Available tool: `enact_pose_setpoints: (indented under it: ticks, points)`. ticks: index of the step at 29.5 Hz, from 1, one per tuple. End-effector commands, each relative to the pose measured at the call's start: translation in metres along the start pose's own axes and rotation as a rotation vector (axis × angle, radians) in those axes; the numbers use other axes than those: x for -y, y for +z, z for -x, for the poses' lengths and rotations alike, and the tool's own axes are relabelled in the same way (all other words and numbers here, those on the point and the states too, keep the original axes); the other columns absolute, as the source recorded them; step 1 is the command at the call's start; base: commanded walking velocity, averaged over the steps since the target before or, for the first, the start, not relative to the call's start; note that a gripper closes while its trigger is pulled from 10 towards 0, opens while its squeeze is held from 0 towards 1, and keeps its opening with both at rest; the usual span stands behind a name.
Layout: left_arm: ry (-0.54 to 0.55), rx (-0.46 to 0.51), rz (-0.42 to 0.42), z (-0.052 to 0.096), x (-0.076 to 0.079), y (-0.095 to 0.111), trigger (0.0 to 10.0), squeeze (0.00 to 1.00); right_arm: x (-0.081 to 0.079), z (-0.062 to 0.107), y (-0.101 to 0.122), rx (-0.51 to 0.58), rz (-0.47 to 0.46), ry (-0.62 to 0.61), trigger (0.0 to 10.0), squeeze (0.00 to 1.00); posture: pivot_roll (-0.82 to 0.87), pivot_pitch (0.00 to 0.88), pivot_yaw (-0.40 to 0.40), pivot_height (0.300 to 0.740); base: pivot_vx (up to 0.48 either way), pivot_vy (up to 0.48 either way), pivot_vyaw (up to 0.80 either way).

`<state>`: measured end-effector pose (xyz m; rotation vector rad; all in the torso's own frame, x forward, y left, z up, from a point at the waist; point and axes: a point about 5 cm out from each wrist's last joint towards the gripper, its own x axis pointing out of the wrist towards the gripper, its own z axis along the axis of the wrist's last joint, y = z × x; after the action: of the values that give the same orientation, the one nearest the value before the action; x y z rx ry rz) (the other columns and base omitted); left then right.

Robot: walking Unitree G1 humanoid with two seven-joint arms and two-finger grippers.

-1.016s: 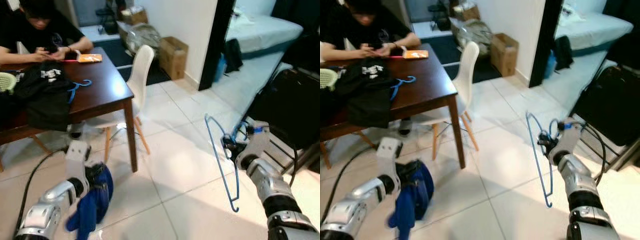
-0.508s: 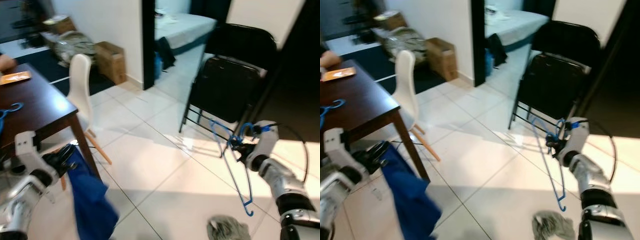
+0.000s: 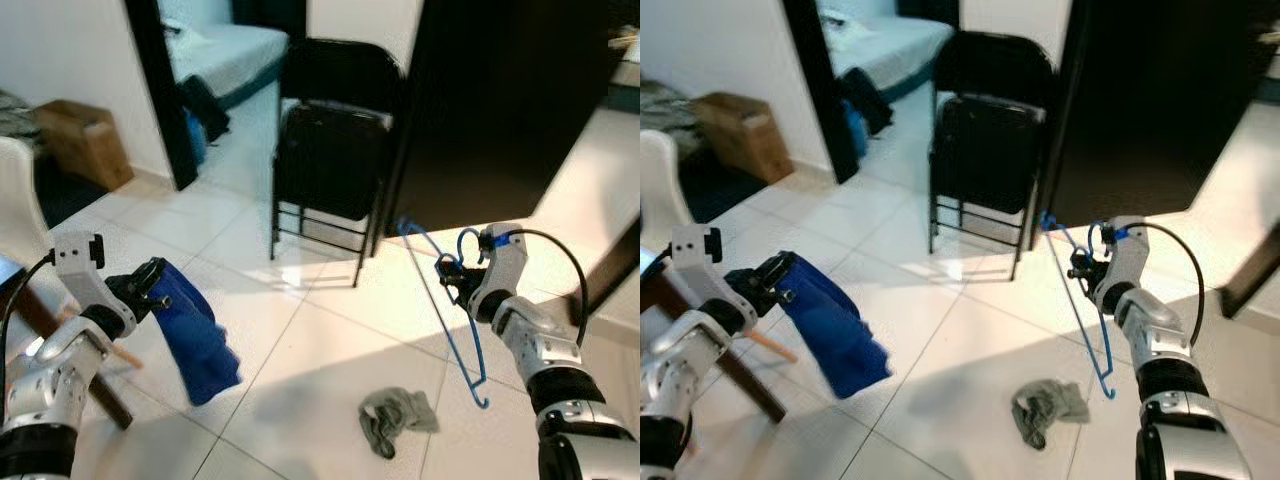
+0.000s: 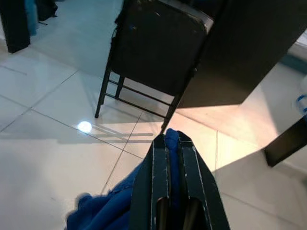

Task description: Hang hanger

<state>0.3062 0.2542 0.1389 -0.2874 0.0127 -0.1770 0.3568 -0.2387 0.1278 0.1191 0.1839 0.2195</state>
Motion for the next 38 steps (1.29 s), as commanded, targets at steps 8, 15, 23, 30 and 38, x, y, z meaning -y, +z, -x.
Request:
enact_pose_setpoints:
  ticks: [8,15,23,30,38]
  points:
    - [-0.028,0.009,-0.020,0.006,0.066,-0.016,10.0,0.00,-0.051,0.010,-0.010,0.044,-0.003,0.103,10.0,0.00,-0.05,0.000,-0.013,0.740,0.000,0.000,-0.80]
    - [-0.063,0.064,-0.055,0.014,0.101,-0.026,10.0,0.00,-0.077,0.018,-0.010,0.138,0.056,0.112,10.0,0.00,-0.06,0.000,-0.022,0.740,0.000,0.000,-0.80]
    - [-0.156,0.090,0.052,-0.013,0.131,-0.019,10.0,0.00,-0.099,0.005,0.004,0.170,-0.093,0.158,10.0,0.00,-0.05,0.000,-0.016,0.740,0.000,0.000,-0.80]
    - [-0.233,0.063,0.098,-0.010,0.153,-0.018,10.0,0.00,-0.123,0.006,0.008,0.163,-0.123,0.204,10.0,0.00,-0.06,0.000,-0.012,0.740,0.000,0.000,-0.80]
    - [-0.216,0.080,0.103,-0.007,0.147,-0.013,10.0,0.00,-0.160,0.002,0.009,0.124,-0.070,0.308,10.0,0.00,-0.04,0.000,-0.023,0.740,0.000,0.000,-0.80]
